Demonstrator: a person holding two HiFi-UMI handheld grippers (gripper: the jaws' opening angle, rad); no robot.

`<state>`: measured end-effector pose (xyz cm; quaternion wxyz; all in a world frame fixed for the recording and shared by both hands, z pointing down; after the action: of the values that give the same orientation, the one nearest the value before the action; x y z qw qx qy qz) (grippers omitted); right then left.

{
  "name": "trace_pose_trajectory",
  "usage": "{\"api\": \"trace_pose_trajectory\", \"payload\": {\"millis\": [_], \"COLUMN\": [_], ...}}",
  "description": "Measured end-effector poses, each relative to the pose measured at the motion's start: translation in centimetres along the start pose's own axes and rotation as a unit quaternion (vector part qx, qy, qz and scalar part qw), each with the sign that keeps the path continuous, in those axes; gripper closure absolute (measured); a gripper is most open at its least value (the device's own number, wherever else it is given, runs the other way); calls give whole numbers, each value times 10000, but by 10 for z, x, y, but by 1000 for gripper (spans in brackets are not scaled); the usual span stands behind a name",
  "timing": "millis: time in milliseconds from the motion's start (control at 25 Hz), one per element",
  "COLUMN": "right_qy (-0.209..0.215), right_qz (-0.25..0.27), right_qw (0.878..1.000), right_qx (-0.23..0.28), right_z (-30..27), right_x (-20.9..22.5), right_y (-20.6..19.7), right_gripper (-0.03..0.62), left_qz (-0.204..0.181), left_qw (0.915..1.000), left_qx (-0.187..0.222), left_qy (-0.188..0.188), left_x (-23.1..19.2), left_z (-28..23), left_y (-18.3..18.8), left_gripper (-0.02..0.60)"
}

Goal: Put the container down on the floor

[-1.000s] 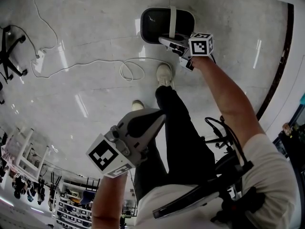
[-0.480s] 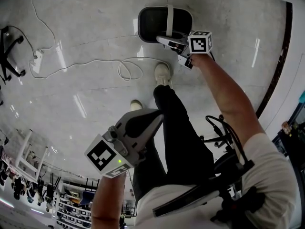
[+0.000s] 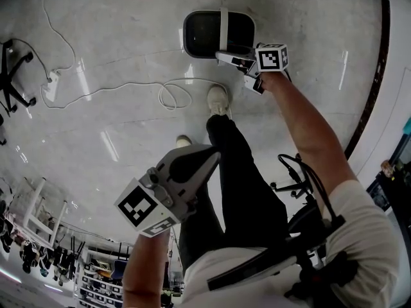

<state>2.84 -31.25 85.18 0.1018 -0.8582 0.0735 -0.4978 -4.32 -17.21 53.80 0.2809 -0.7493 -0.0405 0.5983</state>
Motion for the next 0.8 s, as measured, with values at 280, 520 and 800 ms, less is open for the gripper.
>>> {"api": "trace_pose_trajectory", "payload": {"millis": [280, 520, 800], "right_qy": [-331, -709, -1225], "right_qz": [-280, -427, -355], "right_qw": [9990, 9956, 9896], "right_qx": [78, 440, 662], "right_z": [33, 89, 150], "right_x": [-6, -29, -120], "right_y": [-15, -45, -85], "right_gripper": [376, 378, 509], "left_qz": [-73, -466, -846], "left_qw": [9999, 9983, 9947], "left_qx": [-76, -249, -384], "left_qy": [-78, -245, -430], "left_x": [14, 58, 136], "left_z": [19, 28, 73], "left_y": [2, -5, -1], "left_gripper": [572, 571, 572]}}
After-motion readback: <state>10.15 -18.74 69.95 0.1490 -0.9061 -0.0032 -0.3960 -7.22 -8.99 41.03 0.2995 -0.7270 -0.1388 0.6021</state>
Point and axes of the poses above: the fingertips, and each gripper's own axes: z backward along the fingers, x to its right, y out of its top, the point moved 3 cm from there along z, backward along the fingers, and after that the axes turned 13 degrees about -y, right-handed, at the moved point
